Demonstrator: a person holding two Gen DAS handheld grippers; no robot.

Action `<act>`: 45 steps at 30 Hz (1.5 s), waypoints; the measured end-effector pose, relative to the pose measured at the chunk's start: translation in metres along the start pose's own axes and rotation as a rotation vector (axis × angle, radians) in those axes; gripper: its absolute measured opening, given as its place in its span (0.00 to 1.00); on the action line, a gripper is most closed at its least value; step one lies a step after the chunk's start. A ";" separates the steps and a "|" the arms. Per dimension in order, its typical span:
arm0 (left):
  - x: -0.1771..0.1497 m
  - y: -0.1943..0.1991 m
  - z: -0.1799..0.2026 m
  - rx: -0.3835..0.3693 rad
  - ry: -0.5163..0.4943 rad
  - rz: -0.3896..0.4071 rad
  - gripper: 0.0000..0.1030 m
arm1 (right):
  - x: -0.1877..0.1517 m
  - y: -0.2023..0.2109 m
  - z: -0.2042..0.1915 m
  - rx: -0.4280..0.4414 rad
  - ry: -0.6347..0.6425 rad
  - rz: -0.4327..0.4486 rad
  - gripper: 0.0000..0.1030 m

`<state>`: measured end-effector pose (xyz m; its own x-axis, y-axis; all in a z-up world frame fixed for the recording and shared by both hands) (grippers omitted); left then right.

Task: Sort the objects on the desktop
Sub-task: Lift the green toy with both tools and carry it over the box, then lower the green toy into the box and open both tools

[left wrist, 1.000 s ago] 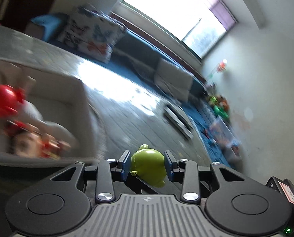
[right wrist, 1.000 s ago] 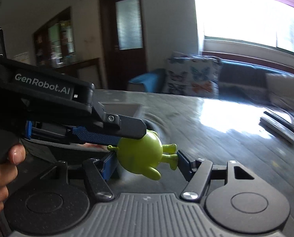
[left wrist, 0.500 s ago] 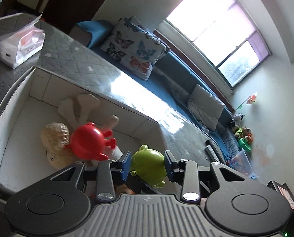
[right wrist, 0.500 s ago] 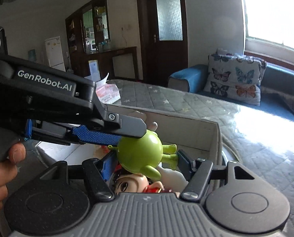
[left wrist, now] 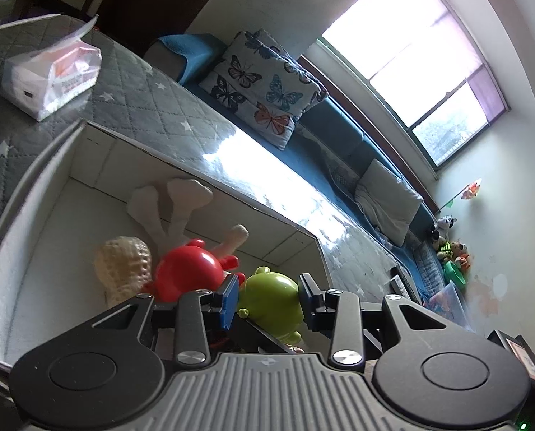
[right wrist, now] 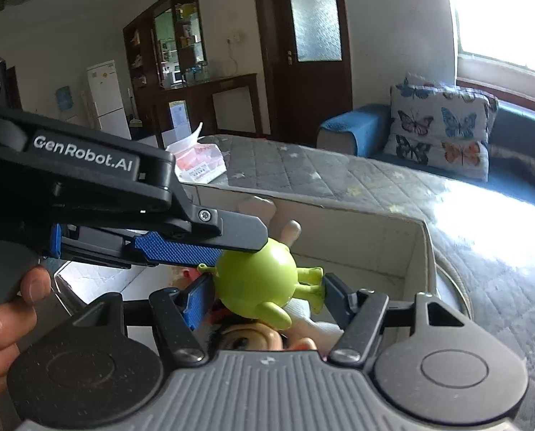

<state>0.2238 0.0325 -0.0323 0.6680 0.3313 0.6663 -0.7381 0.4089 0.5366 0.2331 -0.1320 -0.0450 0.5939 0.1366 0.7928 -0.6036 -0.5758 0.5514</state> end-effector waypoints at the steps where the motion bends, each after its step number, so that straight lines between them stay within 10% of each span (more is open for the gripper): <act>1: 0.000 0.004 -0.001 -0.002 0.002 0.006 0.38 | 0.000 0.000 -0.004 -0.001 0.013 0.007 0.65; 22: -0.014 0.036 -0.046 0.062 0.087 -0.018 0.36 | -0.018 -0.012 -0.059 0.071 0.115 -0.105 0.69; 45: -0.024 0.054 -0.012 0.159 -0.111 0.030 0.35 | -0.025 0.017 -0.046 0.052 0.028 -0.048 0.88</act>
<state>0.1693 0.0565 -0.0255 0.6377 0.2421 0.7312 -0.7689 0.2577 0.5852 0.1839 -0.1085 -0.0436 0.6063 0.1872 0.7729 -0.5457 -0.6090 0.5756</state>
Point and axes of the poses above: each gripper's, at about its wrist camera, not at the fingertips, and y roughly against the way its jaws point, z to its right, x to its top, the point moved 5 cm from there along -y, roughly the way its jaws point, and after that the axes turned 11 degrees about -y, right-handed, at the moved point
